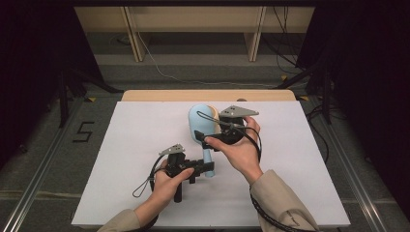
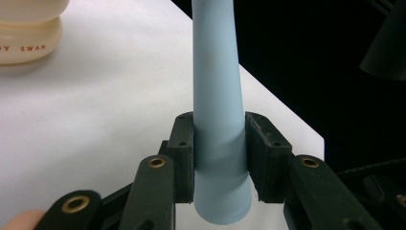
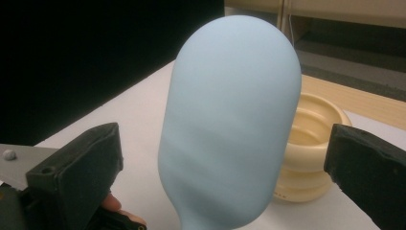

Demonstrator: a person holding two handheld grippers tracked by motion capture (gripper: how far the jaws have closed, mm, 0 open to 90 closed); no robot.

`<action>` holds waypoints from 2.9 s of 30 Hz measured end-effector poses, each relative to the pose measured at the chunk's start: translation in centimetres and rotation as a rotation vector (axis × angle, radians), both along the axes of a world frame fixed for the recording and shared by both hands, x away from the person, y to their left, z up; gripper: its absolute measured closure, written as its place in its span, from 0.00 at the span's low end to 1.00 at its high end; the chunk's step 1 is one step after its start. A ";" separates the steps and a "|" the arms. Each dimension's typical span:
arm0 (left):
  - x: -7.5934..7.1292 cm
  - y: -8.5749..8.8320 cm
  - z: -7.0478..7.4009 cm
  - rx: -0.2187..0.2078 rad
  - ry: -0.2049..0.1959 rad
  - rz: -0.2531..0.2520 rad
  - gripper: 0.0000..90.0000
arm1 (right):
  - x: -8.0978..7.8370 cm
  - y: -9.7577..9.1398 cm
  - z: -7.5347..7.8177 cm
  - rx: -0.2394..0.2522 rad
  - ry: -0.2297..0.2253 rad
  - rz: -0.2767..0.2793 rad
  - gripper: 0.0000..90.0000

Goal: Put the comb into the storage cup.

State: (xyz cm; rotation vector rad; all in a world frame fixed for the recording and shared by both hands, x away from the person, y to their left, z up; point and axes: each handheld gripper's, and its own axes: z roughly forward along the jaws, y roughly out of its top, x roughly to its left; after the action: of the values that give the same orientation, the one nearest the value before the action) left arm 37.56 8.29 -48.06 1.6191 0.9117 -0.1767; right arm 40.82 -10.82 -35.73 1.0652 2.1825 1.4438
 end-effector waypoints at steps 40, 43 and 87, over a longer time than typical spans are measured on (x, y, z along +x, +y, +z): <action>0.0 0.1 0.0 -0.017 0.001 0.006 0.73 | 2.7 3.5 0.3 -0.029 0.038 -0.095 0.07; 0.0 0.1 0.0 -0.015 0.001 0.008 0.73 | 2.7 3.6 0.3 -0.030 0.045 -0.115 0.10; 0.1 0.1 -0.2 -0.001 -0.002 0.010 0.72 | 2.5 4.3 0.2 -0.062 0.027 -0.164 0.23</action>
State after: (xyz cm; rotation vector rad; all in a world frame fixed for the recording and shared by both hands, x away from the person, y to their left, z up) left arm 37.69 8.39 -48.25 1.6128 0.9184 -0.1685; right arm 43.29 -6.51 -35.53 1.2170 2.0898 1.2891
